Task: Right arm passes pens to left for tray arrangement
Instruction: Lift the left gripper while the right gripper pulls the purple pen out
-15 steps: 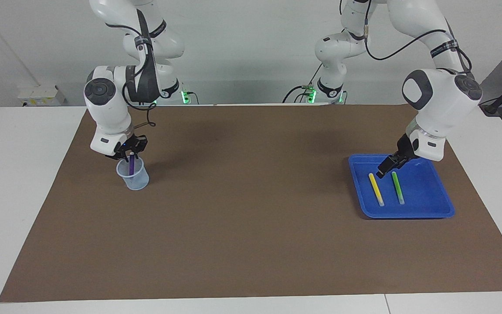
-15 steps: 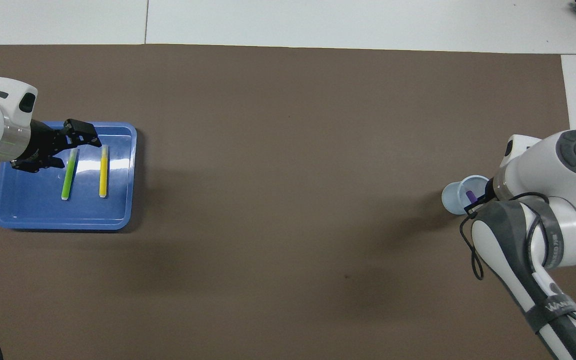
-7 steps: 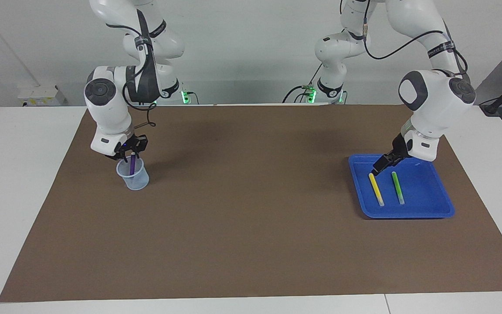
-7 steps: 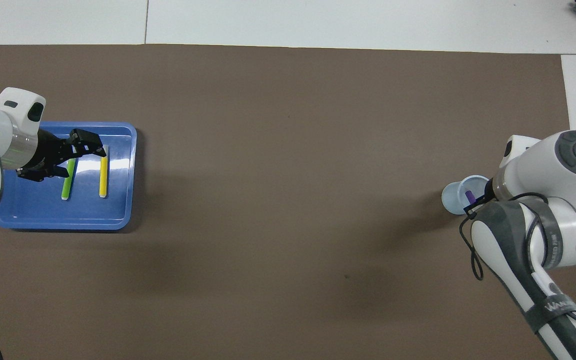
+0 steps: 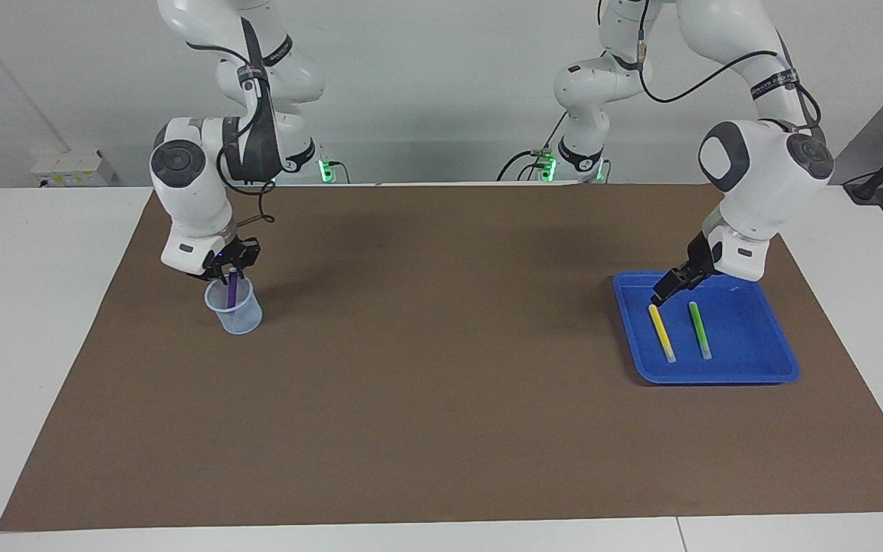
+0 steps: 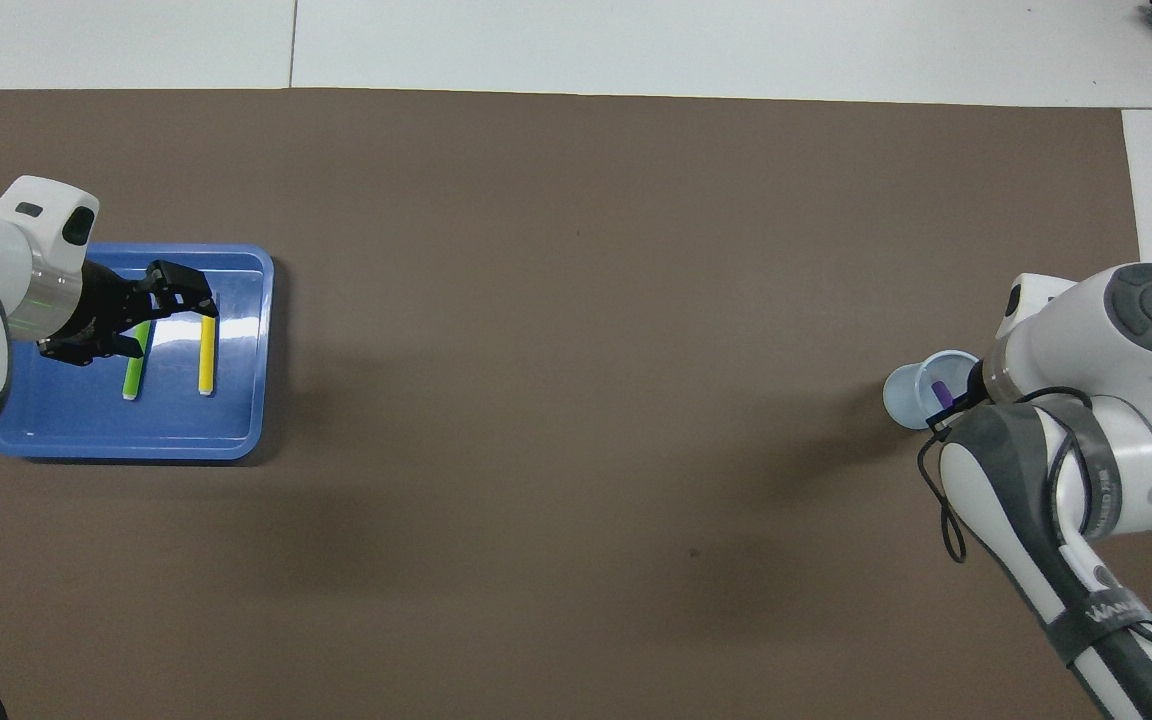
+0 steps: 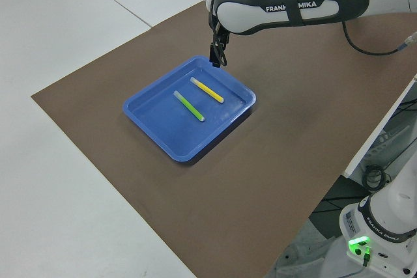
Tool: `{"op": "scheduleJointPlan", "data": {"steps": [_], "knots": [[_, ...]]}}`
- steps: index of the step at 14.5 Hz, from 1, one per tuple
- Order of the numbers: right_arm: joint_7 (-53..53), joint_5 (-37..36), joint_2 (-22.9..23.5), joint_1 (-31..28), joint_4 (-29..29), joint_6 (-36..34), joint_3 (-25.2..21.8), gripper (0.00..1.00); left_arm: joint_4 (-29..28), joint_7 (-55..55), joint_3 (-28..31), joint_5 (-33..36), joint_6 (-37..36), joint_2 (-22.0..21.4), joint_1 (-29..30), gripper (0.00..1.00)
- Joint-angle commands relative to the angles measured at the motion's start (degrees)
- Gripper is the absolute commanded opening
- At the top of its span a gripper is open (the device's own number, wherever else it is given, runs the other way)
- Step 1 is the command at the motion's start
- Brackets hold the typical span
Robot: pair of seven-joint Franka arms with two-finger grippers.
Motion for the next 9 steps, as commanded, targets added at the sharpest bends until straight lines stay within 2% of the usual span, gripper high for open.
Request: {"op": "scheduleJointPlan", "data": {"steps": [1,2,4,9], "knots": [[-1.95,-1.5,-0.06,-0.79,-0.64,0.51,0.6,0.19,0.42,-6.98,0.48,-0.59,-3.43,-1.36,-1.38,1.0],[-2.04,-1.5,-0.06,-0.87,-0.64,0.51,0.52,0.18,0.6,-9.63,0.05,-0.68,-3.97,-1.36,-2.07,1.0],[-2.13,-1.5,-0.06,-0.79,-0.64,0.42,0.6,0.01,1.48,-14.98,-0.22,-2.6,-5.46,-1.45,-3.39,1.0],[-4.23,-1.68,0.29,-0.87,1.1,-1.5,0.52,0.0,3.59,-31.07,-0.22,-4.02,-6.17,-1.45,-10.16,1.0]]}}
